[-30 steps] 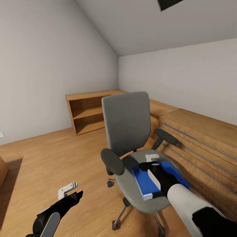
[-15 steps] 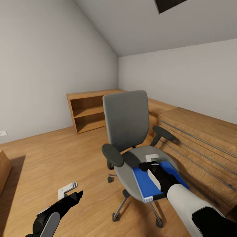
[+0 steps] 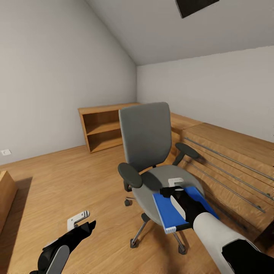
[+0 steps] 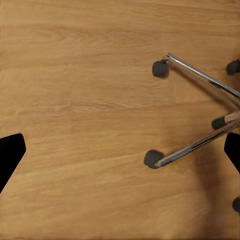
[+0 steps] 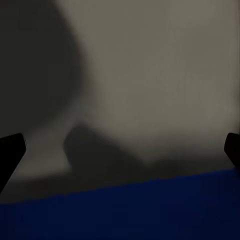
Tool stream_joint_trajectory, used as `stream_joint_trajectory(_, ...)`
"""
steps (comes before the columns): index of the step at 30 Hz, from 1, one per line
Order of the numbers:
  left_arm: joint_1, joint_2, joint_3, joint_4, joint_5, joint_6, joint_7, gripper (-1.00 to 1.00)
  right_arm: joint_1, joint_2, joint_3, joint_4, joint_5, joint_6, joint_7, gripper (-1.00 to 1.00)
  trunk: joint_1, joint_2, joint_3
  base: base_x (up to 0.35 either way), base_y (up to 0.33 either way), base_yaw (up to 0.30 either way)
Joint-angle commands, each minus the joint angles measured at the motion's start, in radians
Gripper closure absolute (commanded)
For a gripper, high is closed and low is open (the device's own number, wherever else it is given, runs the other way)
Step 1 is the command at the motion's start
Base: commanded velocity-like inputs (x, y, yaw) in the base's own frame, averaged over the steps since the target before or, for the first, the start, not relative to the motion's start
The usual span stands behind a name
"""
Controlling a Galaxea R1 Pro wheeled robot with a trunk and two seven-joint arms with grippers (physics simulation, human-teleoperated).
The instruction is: In the bedroom, organize the workspace by keeping the computer under the desk, ensuring the monitor is on the desk, placing the keyboard on the desk next to the monitor, placing the mouse on the desk next to the keyboard, moving the folder from the swivel chair onto the desk next to the mouse, stacking the notebook on top of the folder with the pen on top of the notebook, and positioning the swivel chair next to the desk.
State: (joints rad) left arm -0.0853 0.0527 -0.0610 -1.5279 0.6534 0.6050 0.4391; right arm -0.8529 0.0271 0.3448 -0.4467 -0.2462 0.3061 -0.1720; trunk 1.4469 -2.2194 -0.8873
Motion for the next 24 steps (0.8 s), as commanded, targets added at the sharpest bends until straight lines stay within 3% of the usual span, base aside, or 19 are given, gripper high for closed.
stream_joint_trajectory(1, -0.001, 0.001, -0.002, -0.001, 0.011, 0.001, 0.010, -1.00, 0.000, -0.001, 0.005, 0.013, -0.019, 0.004, -0.009, -1.00, 0.000, 0.000, -0.001, -0.091, 0.000, 0.000)
stream_joint_trajectory(20, -0.001, 0.001, -0.002, -0.001, 0.012, 0.002, 0.012, -1.00, 0.000, -0.003, 0.005, 0.013, -0.019, 0.004, -0.008, -1.00, 0.000, 0.000, -0.001, -0.009, 0.000, 0.000)
stream_joint_trajectory(24, -0.001, 0.001, -0.002, -0.001, 0.011, 0.002, 0.012, -1.00, 0.000, -0.002, 0.005, 0.013, -0.019, 0.004, -0.008, -1.00, -0.016, 0.028, 0.011, 0.000, 0.000, 0.000)
